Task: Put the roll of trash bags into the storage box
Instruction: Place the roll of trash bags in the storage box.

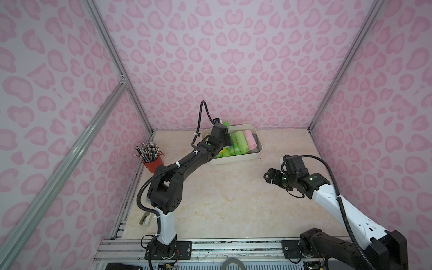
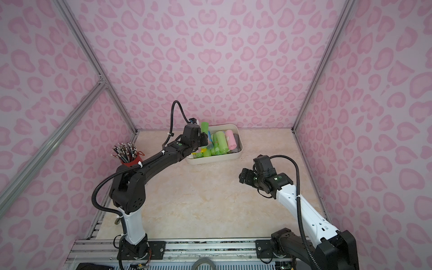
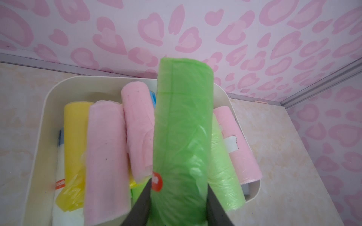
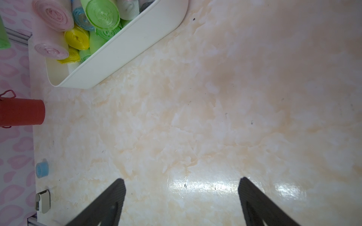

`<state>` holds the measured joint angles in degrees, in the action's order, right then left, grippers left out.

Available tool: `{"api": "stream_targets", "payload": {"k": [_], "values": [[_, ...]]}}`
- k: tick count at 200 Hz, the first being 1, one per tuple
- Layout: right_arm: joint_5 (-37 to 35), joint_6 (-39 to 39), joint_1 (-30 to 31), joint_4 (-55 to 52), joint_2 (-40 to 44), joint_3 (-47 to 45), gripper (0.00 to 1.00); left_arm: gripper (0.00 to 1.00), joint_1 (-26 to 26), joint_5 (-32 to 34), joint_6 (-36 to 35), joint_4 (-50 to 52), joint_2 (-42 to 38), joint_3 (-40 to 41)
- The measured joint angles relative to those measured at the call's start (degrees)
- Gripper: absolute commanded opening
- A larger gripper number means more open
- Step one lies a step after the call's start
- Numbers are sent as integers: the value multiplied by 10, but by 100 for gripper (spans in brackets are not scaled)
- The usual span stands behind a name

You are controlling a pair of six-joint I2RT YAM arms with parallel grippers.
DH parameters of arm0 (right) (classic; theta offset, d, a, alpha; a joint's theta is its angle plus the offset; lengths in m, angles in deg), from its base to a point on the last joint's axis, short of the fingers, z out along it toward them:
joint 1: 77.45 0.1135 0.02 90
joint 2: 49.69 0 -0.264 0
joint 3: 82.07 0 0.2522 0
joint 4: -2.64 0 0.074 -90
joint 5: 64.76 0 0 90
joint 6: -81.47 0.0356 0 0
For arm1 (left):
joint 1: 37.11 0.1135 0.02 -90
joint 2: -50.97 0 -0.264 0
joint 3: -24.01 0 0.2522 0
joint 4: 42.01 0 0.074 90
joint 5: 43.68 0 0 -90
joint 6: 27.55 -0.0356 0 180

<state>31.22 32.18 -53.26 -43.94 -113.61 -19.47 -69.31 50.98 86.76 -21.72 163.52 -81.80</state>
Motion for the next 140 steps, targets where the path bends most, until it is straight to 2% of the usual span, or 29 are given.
{"api": "stream_targets", "payload": {"k": [58,112,129,140], "values": [[0,-4,-1,3,-11,0,91,22,2,-14,0,43,71,-88],[4,-9,-7,3,-18,0,91,31,-10,-16,0,75,135,-174],[5,-10,-9,3,-15,-3,91,38,-11,-14,0,89,153,-191],[7,-11,-10,3,-10,-6,91,40,-12,-12,1,95,161,-196]]}}
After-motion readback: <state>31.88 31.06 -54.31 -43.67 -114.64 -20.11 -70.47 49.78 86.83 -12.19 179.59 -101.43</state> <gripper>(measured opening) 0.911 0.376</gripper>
